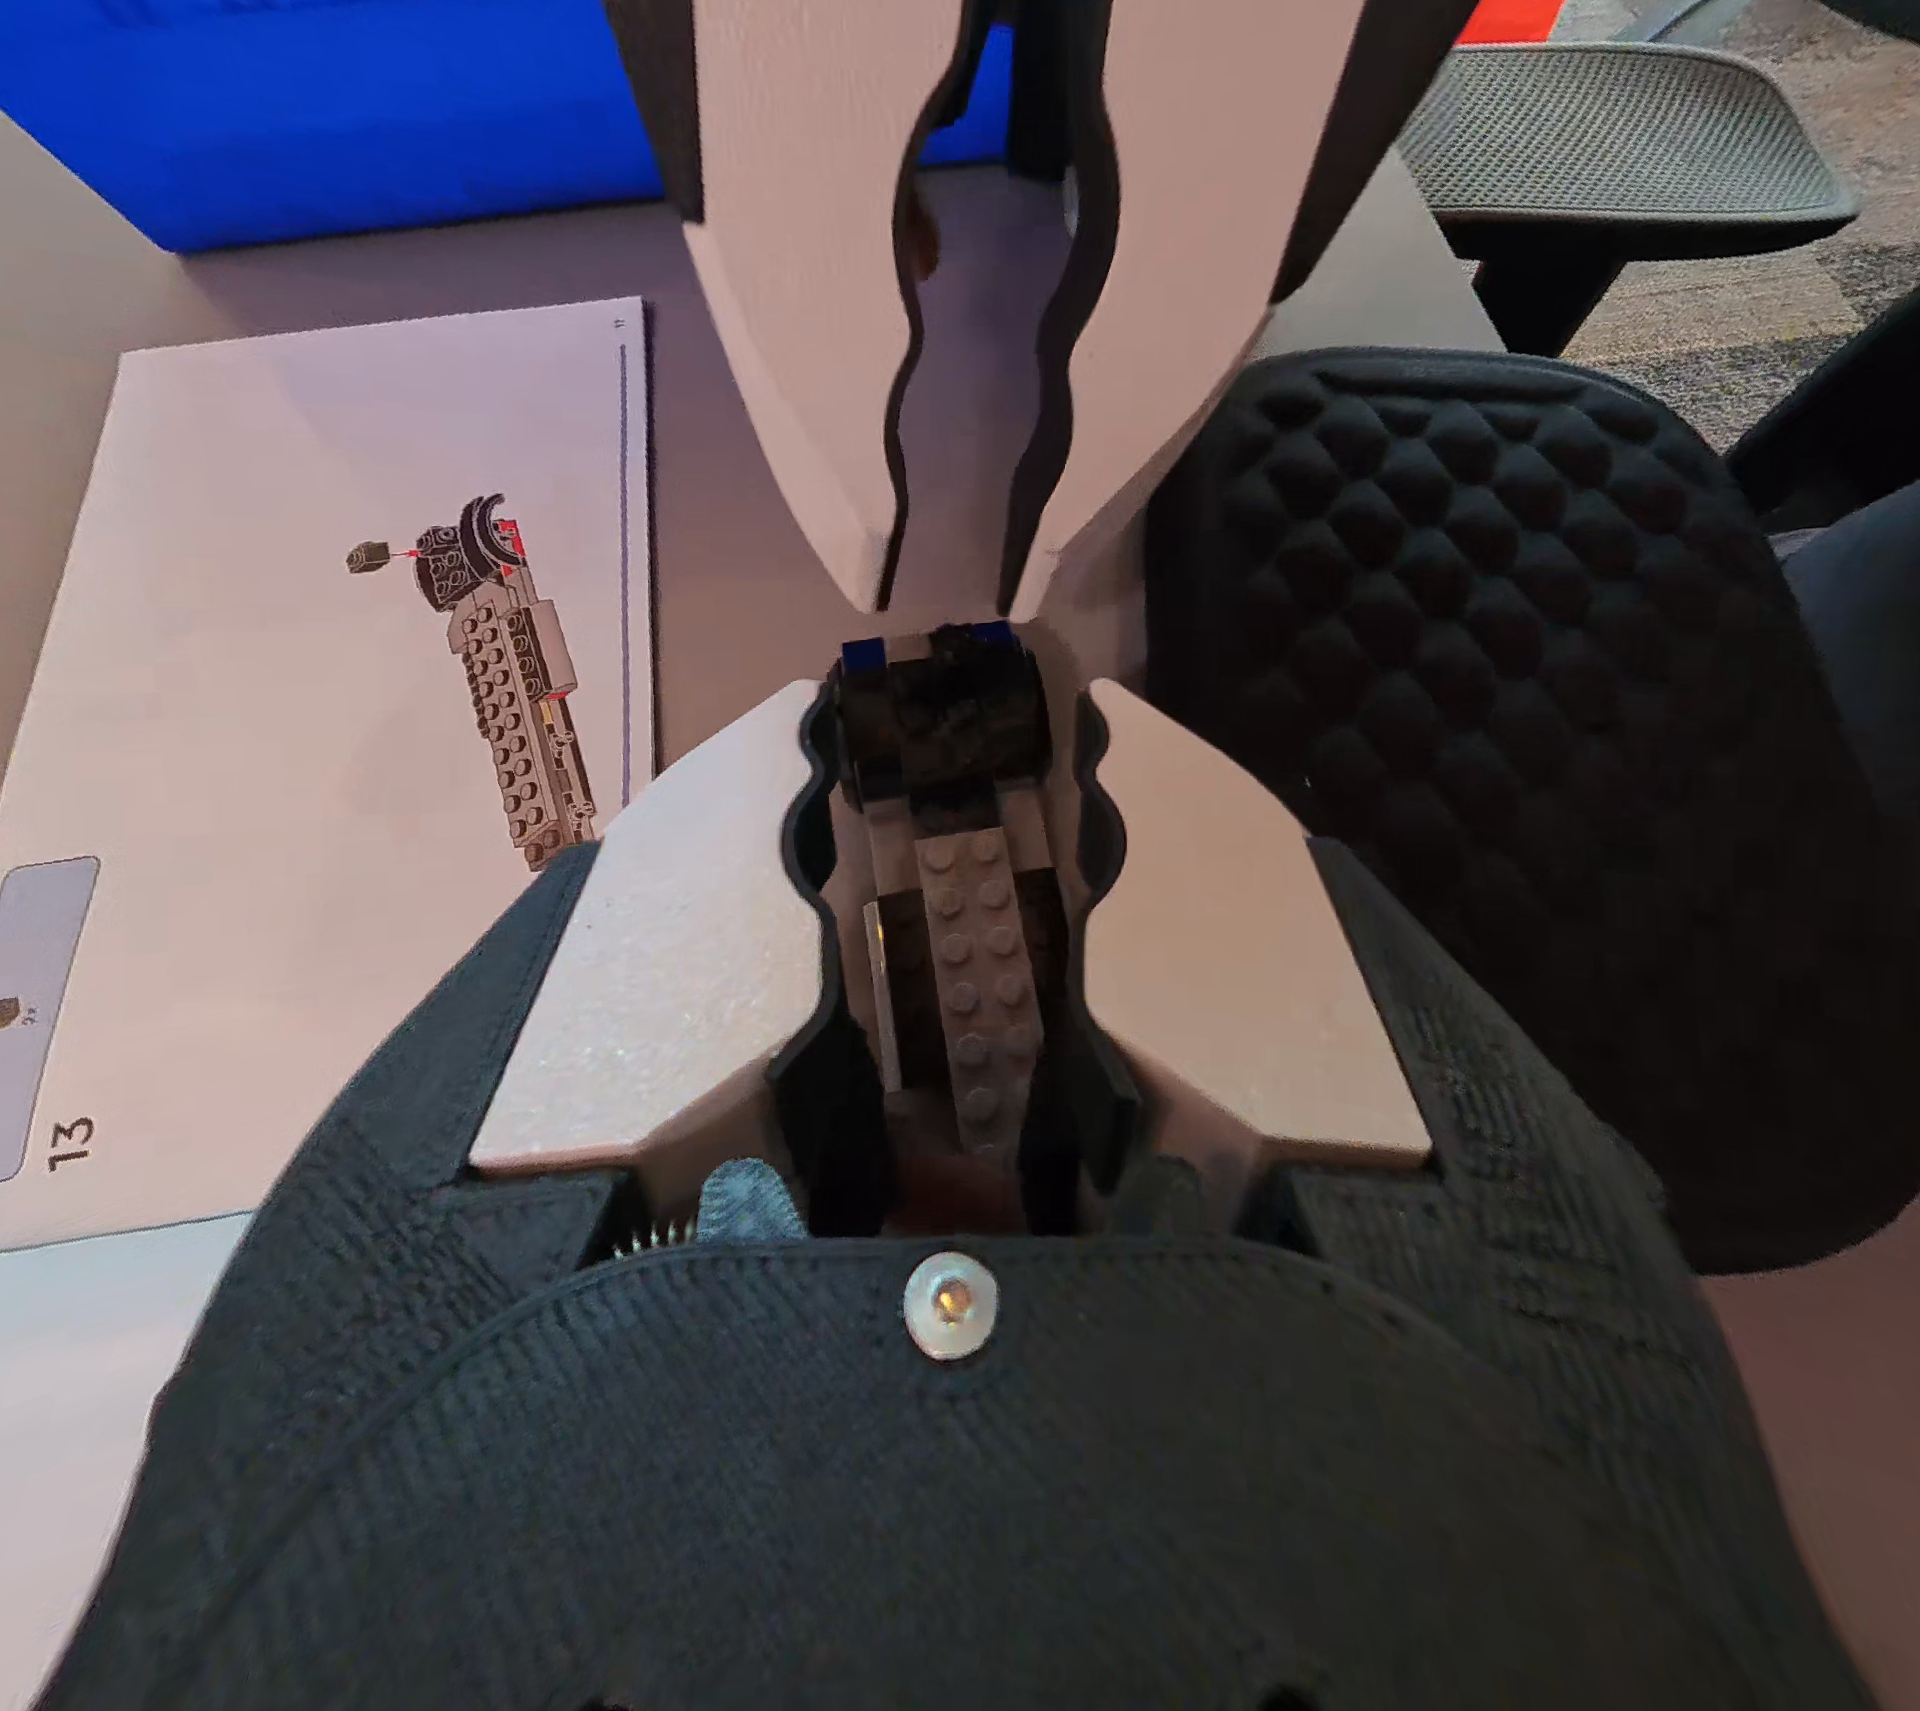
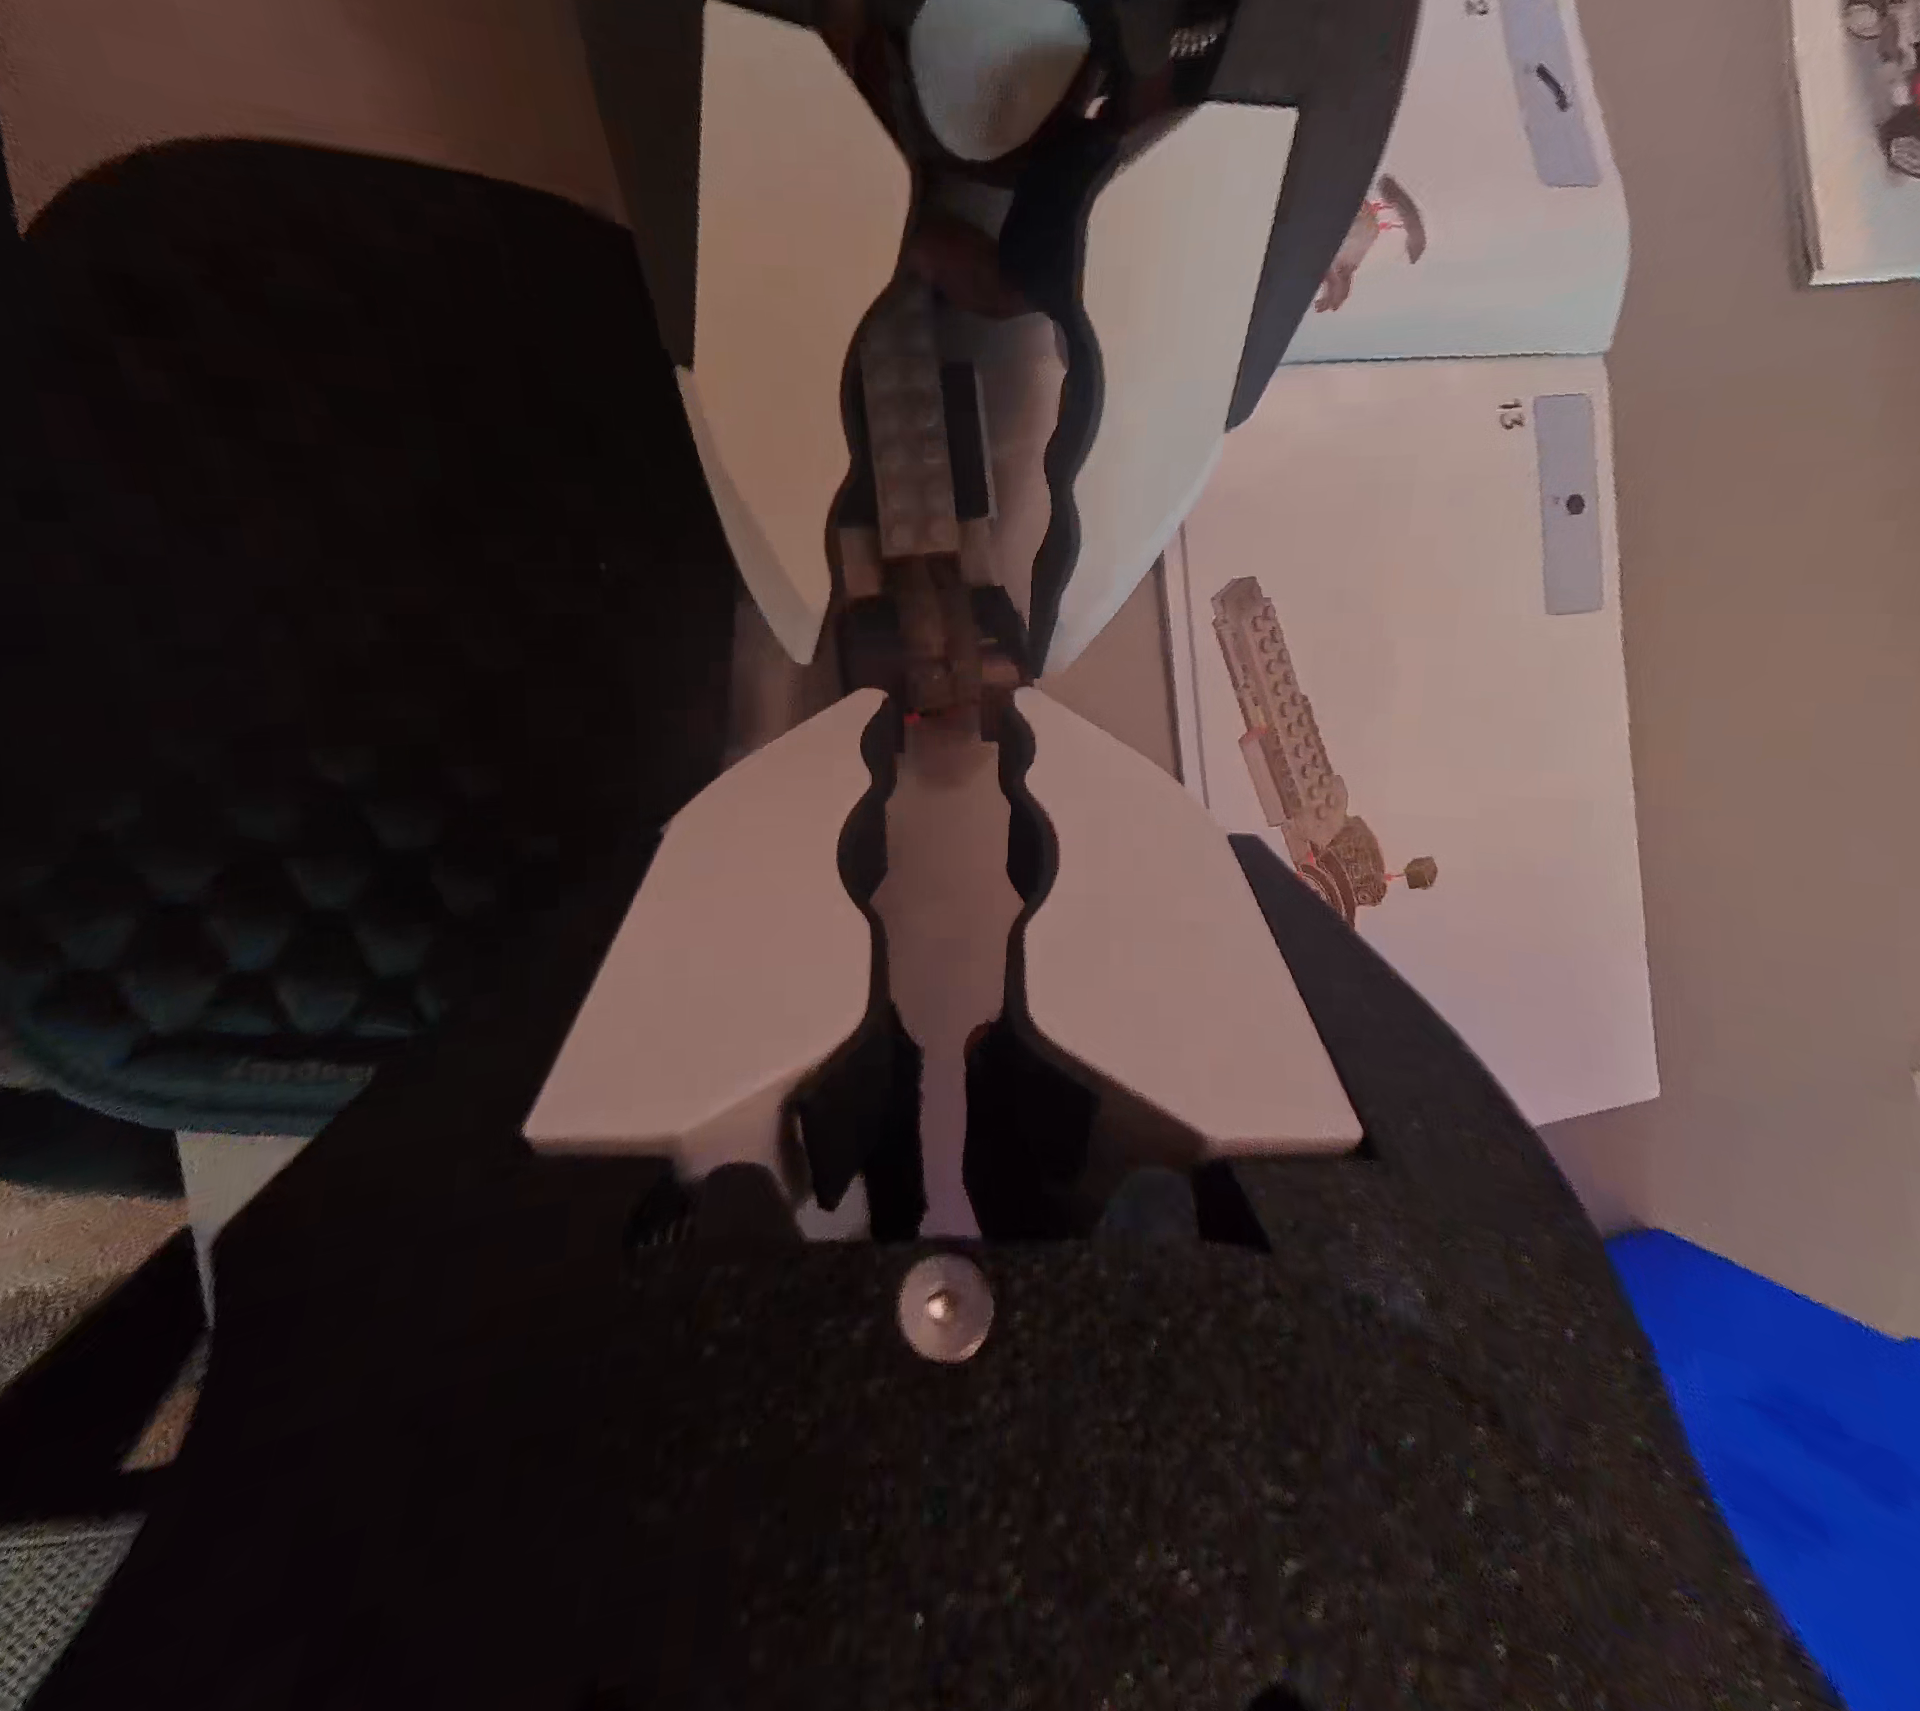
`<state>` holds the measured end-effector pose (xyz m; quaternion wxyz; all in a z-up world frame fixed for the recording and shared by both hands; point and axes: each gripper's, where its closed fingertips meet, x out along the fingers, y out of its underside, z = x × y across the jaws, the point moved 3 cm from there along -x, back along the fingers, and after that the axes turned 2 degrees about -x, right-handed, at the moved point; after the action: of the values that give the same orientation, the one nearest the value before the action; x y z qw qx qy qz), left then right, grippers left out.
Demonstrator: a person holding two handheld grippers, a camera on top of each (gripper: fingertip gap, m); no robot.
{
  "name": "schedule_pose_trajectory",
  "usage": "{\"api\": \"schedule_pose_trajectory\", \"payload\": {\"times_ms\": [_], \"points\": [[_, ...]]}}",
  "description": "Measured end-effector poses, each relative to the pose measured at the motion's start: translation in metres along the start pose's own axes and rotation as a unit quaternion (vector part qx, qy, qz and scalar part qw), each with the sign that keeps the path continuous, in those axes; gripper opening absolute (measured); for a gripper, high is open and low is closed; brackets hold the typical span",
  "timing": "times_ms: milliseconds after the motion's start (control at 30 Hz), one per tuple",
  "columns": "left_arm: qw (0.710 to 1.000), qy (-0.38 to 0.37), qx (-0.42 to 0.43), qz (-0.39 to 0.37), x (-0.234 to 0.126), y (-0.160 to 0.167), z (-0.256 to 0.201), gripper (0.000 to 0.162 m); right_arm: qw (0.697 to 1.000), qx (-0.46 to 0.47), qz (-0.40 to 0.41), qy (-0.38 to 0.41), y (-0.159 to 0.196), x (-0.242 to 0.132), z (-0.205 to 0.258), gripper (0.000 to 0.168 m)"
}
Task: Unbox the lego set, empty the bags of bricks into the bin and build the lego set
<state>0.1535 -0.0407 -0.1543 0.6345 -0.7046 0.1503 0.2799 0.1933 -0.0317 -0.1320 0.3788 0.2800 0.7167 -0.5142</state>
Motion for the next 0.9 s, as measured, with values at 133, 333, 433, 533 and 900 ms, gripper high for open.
{"api": "schedule_pose_trajectory", "payload": {"times_ms": [133,333,433,533,900], "points": [[1.000,0.001,0.016,-0.008,0.000,0.001,0.000,0.037,0.999,-0.027,0.010,-0.030,0.003,0.007,0.005,0.018],[1.000,0.012,0.021,-0.011,0.000,0.002,-0.002,0.037,0.998,-0.036,-0.005,-0.054,0.002,0.009,0.007,0.011],[1.000,0.015,0.020,-0.012,0.000,0.002,-0.003,0.037,0.997,-0.035,-0.019,-0.060,0.000,0.010,0.008,0.011],[1.000,0.016,0.018,-0.013,0.000,0.002,-0.002,0.037,0.997,-0.006,-0.016,-0.069,0.000,0.011,0.007,0.010],[1.000,0.013,0.016,-0.013,0.000,0.002,-0.002,0.037,0.991,0.127,0.000,-0.045,0.000,0.012,0.006,0.010]]}}
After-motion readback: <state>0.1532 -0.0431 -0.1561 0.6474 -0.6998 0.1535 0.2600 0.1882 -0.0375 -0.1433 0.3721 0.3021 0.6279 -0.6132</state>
